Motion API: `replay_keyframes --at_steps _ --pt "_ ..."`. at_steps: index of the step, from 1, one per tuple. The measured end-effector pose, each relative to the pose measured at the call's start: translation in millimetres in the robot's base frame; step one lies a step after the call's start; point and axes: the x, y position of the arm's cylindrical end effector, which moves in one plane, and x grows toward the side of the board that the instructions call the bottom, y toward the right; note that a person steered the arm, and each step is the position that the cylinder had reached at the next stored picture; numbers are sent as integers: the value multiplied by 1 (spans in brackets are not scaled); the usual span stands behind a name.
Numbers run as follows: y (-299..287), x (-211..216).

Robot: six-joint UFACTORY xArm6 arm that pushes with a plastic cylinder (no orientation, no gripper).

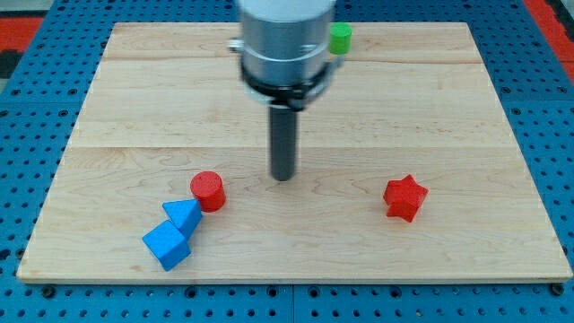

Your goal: Place red circle to the top of red star

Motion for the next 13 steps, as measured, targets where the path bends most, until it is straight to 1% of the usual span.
replay_keyframes --at_steps 1,2,4,5,6,7,8,9,10,11,12,13 --pt "-51 4" --pt "-68 4" --pt "-154 4" --pt "-154 50" --pt "-74 46" --pt "-32 30" --pt "-19 21" --pt "-31 18" --pt "43 18" --pt "8 -1" --pt "66 -9" --pt "134 -9"
